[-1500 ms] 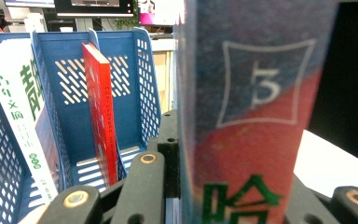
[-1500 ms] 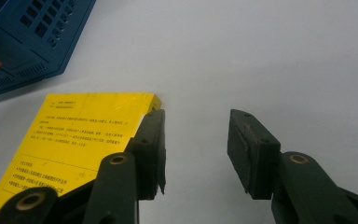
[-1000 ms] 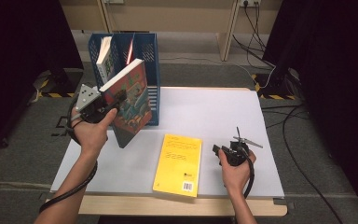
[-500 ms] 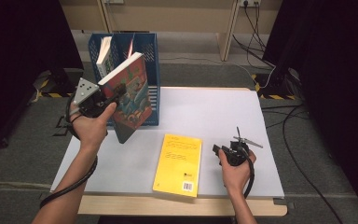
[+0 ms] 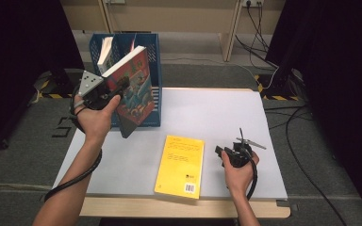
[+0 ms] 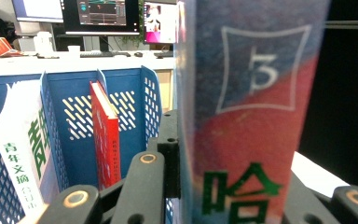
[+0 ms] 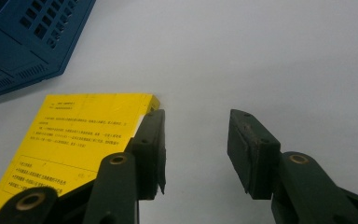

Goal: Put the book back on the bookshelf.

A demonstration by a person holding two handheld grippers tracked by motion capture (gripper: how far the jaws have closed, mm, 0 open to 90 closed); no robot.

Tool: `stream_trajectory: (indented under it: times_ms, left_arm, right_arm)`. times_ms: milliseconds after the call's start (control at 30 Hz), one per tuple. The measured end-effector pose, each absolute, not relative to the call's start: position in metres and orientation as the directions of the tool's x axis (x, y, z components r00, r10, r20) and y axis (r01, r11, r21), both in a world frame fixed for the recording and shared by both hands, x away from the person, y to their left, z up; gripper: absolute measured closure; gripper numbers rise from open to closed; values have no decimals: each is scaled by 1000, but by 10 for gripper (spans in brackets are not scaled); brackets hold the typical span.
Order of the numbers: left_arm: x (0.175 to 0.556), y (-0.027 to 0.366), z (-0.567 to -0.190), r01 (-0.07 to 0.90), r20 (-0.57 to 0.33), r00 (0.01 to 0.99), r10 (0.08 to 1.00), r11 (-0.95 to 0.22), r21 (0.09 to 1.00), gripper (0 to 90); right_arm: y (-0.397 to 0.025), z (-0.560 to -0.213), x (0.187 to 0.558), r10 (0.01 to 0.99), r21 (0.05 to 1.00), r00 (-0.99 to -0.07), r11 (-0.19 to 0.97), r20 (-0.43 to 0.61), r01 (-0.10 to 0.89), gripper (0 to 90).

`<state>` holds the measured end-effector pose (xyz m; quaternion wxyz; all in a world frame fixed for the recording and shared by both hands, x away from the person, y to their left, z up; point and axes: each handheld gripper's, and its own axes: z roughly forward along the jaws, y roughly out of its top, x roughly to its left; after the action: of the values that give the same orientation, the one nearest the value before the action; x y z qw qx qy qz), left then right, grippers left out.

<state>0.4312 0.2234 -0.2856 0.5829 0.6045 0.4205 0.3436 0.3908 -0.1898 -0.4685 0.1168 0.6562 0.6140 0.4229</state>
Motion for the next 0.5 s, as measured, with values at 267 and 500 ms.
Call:
stream_trajectory:
  times_ms: [267,500]
  left_arm:
    - [447,218,-289,100,-60,382,922,23,995,741]
    - [461,215,-289,96,-56,357,932,23,995,741]
  right_arm:
    - [-192,-469,391,905,676,-113,-219,410,703,574]
    - [-191,-470,391,902,670,-108,-226,418,707,574]
